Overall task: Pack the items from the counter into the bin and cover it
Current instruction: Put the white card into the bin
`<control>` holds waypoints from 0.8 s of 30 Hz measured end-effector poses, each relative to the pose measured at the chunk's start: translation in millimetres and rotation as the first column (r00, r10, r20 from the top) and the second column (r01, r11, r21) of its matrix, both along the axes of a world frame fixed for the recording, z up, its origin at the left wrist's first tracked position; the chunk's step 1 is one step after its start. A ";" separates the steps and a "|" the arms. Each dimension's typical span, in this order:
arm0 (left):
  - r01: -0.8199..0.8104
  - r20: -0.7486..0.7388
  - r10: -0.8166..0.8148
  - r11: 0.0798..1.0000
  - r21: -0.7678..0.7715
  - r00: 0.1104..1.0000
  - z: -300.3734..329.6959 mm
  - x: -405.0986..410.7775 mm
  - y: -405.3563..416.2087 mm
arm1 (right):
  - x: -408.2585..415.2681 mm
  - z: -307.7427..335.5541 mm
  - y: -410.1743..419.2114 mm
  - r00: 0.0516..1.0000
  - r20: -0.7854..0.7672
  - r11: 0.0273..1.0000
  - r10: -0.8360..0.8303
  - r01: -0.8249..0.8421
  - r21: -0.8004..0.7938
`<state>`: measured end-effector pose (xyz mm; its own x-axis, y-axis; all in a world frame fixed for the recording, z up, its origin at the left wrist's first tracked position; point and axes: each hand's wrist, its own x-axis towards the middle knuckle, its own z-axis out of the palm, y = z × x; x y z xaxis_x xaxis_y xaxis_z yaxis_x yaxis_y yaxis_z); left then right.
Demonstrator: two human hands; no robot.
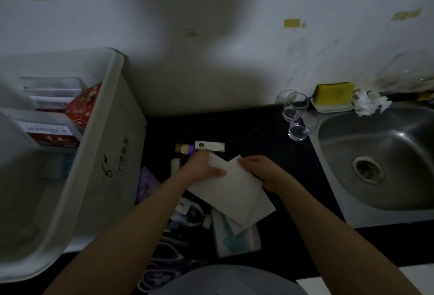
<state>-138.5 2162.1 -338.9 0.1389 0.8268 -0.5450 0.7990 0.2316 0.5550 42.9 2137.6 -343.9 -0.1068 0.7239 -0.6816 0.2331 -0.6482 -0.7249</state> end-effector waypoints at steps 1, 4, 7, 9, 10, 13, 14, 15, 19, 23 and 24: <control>0.043 -0.038 -0.041 0.998 0.056 0.998 2.4 1.8 3.5 | -2.6 1.6 3.9 1.000 0.014 1.000 0.022 -0.022 0.007; 0.138 -0.011 -0.138 0.985 0.099 0.990 9.6 5.9 15.4 | -10.1 6.2 13.0 0.995 0.053 0.994 0.087 -0.090 0.067; 0.161 0.018 -0.164 0.980 0.114 0.986 16.4 8.1 26.1 | -12.3 7.8 21.6 0.998 0.033 0.986 0.060 -0.065 0.155; 0.100 0.094 -0.113 0.986 0.133 0.989 20.7 8.0 32.5 | -10.9 10.5 29.4 0.999 0.035 0.973 0.030 -0.037 0.228; 0.060 0.149 -0.079 0.990 0.125 0.986 22.4 8.0 35.2 | -10.1 13.1 33.5 1.000 0.029 0.966 0.010 -0.017 0.256; -0.030 0.259 0.005 0.995 0.093 0.966 27.7 10.6 41.3 | -7.8 19.6 46.6 0.998 0.034 0.947 -0.051 0.037 0.318; -0.042 0.279 0.015 0.995 0.091 0.960 28.9 12.7 42.3 | -7.2 20.4 50.2 0.997 0.052 0.938 -0.063 0.042 0.345; -0.056 0.297 0.027 0.994 0.090 0.955 29.4 14.8 42.6 | -7.0 21.6 53.0 0.995 0.069 0.926 -0.078 0.046 0.373; -0.191 0.391 0.157 0.980 0.049 0.907 21.5 16.5 35.6 | 1.4 10.6 56.1 0.942 0.243 0.874 -0.233 0.093 0.478; -0.296 0.515 0.274 0.954 -0.041 0.812 6.9 6.6 26.7 | 16.8 -7.1 44.5 0.863 0.228 0.836 -0.450 0.317 0.448; -0.307 0.536 0.295 0.949 -0.069 0.791 3.1 5.4 25.4 | 17.0 -10.8 43.5 0.859 0.151 0.831 -0.490 0.408 0.377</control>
<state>-133.2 2187.5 -335.8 0.1443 0.8856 -0.4414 0.2667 0.3948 0.8792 59.8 2181.2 -354.7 0.4153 0.8329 -0.3659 0.1603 -0.4629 -0.8718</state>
